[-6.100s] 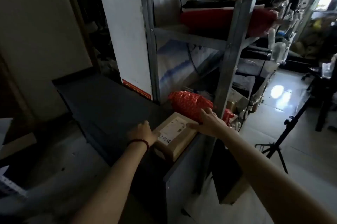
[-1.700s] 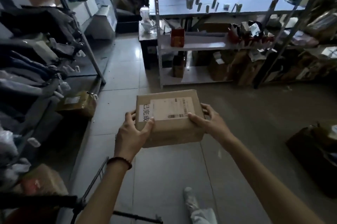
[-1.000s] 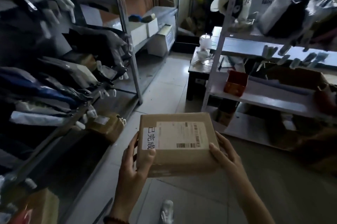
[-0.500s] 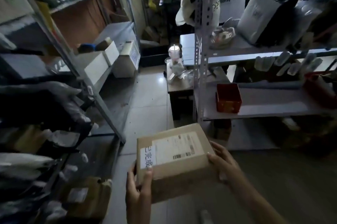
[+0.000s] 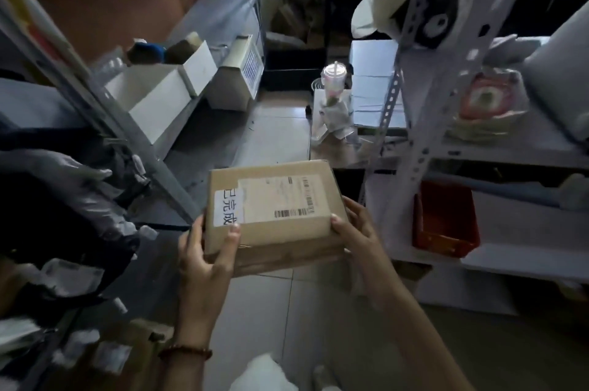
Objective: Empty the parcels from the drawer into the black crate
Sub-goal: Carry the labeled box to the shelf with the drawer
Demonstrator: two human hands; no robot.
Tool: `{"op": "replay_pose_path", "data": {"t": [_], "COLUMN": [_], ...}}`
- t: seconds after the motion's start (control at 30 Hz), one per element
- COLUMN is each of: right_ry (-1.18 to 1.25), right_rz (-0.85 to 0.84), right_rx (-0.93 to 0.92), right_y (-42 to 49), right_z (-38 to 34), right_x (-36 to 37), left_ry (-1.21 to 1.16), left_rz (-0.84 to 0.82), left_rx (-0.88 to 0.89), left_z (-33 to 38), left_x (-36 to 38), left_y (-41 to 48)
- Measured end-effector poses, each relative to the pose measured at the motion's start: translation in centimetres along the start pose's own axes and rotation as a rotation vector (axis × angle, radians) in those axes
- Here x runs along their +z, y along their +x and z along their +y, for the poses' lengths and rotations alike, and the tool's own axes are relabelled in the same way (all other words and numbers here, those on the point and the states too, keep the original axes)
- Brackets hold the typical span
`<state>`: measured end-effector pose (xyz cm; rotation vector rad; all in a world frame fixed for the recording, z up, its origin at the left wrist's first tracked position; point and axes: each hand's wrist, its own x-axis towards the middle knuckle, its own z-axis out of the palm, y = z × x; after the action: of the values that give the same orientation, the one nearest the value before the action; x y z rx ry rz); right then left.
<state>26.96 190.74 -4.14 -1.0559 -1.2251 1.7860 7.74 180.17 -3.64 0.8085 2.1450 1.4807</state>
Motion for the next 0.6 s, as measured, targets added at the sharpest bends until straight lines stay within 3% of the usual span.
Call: {"op": "replay_pose_path", "data": {"t": [0.23,0.6], "right_ry": [-0.024,-0.132], "right_rz": [0.025,0.092], "right_rx": [0.019,-0.014], "right_y": [12.7,32.3], "right_z": [-0.6,-4.4], "right_x": [3.7,13.5], "left_ry": [-0.173,-0.037], "left_rz": [-0.014,-0.147], "left_rx": [-0.057,0.063], "left_z": [-0.7,0.8], "left_x": [2.1,-0.1], "left_y": [11.9,35.2]}}
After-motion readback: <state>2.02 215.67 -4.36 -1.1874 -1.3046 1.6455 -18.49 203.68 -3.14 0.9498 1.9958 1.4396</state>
